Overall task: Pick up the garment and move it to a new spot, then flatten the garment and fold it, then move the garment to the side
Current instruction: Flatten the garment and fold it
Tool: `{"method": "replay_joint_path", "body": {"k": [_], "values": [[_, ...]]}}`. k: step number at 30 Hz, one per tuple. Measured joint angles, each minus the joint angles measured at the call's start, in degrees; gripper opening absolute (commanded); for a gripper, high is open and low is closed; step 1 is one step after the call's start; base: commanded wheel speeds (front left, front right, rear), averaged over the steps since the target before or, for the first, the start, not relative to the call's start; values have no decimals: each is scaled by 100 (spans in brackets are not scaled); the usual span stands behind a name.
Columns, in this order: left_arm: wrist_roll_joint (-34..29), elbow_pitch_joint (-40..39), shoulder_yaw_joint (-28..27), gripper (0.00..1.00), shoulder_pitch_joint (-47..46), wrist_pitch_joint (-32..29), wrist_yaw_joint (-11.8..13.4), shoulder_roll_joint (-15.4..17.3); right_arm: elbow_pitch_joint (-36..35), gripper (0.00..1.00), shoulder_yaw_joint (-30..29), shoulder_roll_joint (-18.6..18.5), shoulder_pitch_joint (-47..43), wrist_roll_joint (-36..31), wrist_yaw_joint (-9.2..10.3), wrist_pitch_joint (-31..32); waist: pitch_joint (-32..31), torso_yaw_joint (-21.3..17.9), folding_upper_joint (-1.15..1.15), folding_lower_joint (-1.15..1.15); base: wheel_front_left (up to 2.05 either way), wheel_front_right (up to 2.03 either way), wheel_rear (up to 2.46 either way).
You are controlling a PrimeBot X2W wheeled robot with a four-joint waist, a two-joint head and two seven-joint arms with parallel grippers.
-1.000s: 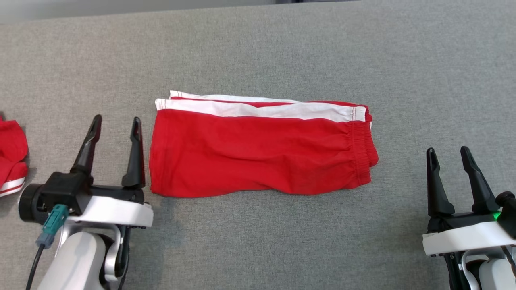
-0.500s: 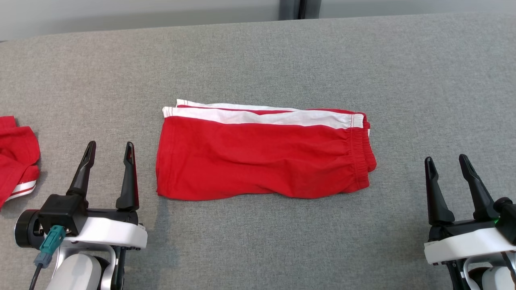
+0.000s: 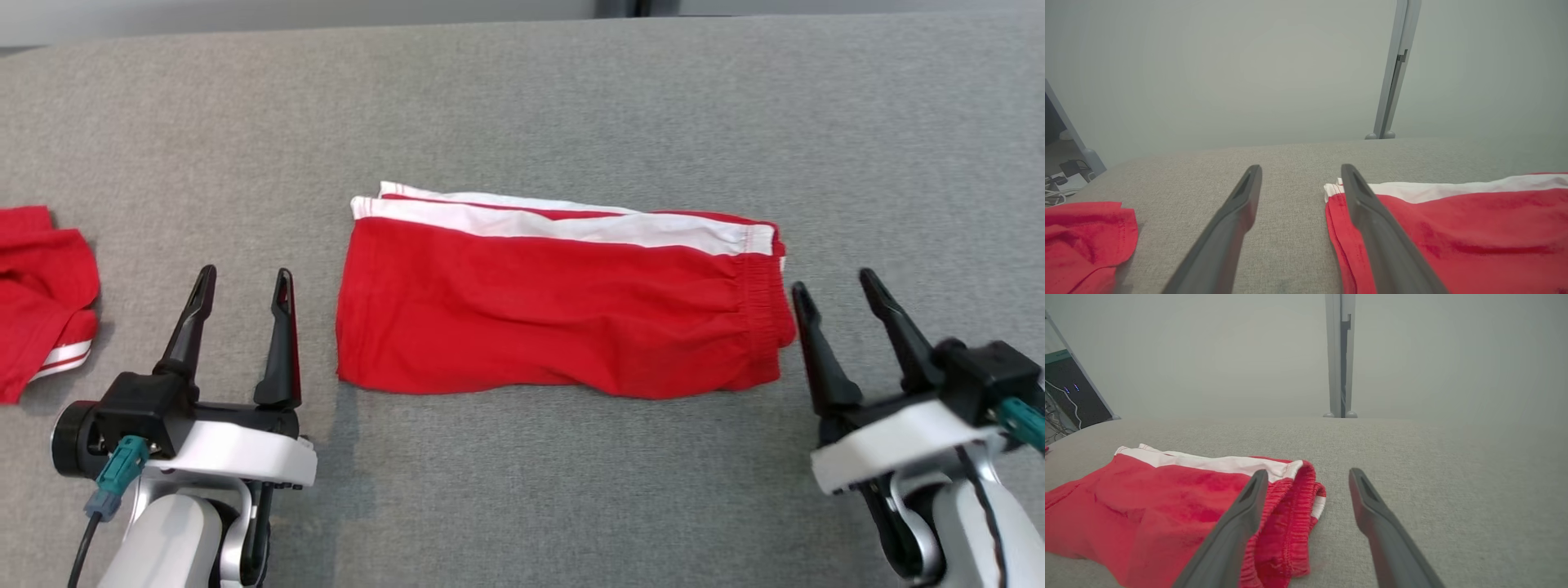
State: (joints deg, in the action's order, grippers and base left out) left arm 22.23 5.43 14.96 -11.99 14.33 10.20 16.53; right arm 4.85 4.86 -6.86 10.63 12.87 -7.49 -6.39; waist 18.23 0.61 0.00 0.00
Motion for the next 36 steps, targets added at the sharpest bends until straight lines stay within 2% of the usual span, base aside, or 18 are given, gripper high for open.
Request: {"method": "replay_joint_path", "body": {"k": [5,12,20,30,32,33,34,35,36], "values": [[0,57,40,100,-53,19,-11,-115,425,100,334,-60,523,81,0,328,159,192,0,0,0,0,0],[-14,91,25,100,-136,41,-56,-213,889,100,266,-114,765,104,0,376,374,375,0,0,0,0,0],[-100,105,-15,100,-199,57,-107,-254,1048,100,-13,-63,632,257,0,285,527,326,0,0,0,0,0],[-162,123,-62,100,-276,58,-164,-267,1203,100,368,-73,727,802,0,456,635,245,0,0,0,0,0],[-178,124,-73,100,-281,58,-166,-274,1237,64,471,-114,778,960,1,533,637,245,0,0,0,0,0],[-191,123,-81,100,-282,58,-167,-276,1247,32,490,-145,800,1006,0,536,639,244,0,0,0,0,0],[-201,124,-97,100,-282,58,-181,-281,1262,8,546,-171,826,1129,-1,571,642,243,0,0,0,0,0],[-209,124,-105,100,-282,58,-181,-283,1263,0,565,-201,845,1180,-2,584,640,240,0,0,0,0,0],[-210,124,-116,100,-282,58,-181,-287,1267,0,560,-223,851,1205,-4,581,638,235,0,0,0,0,0]]}}
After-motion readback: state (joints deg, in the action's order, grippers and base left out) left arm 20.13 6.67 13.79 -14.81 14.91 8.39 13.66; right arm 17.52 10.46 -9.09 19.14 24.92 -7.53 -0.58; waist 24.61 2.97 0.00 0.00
